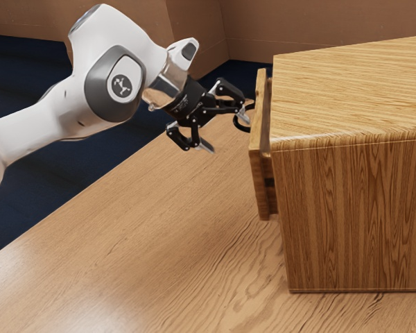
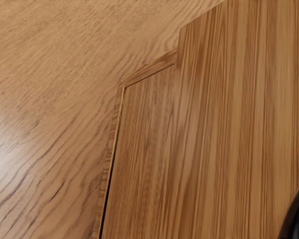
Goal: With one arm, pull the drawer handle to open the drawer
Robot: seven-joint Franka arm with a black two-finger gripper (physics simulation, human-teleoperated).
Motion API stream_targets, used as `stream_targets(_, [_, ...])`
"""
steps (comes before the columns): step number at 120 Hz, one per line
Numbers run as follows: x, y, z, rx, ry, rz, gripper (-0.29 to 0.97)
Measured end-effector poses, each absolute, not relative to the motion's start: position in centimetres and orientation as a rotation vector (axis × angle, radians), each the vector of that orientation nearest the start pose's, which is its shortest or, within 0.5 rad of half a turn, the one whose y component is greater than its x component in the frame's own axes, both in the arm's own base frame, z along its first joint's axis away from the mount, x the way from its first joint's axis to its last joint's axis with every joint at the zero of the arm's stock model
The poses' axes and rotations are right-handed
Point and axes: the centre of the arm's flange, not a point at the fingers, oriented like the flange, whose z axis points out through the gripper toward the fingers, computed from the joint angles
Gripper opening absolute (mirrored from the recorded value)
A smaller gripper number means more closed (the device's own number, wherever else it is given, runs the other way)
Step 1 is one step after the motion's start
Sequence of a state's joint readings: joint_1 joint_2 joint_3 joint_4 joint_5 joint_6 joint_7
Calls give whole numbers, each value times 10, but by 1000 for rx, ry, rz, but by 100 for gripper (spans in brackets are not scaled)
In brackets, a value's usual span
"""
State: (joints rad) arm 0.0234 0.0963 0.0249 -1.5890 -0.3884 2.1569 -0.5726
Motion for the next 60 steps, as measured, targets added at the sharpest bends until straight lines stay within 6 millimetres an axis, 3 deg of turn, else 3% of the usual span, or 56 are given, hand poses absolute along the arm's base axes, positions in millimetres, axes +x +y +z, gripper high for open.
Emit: stream_targets(60, [598, 33, 628, -3273, -1368, -624, 68])
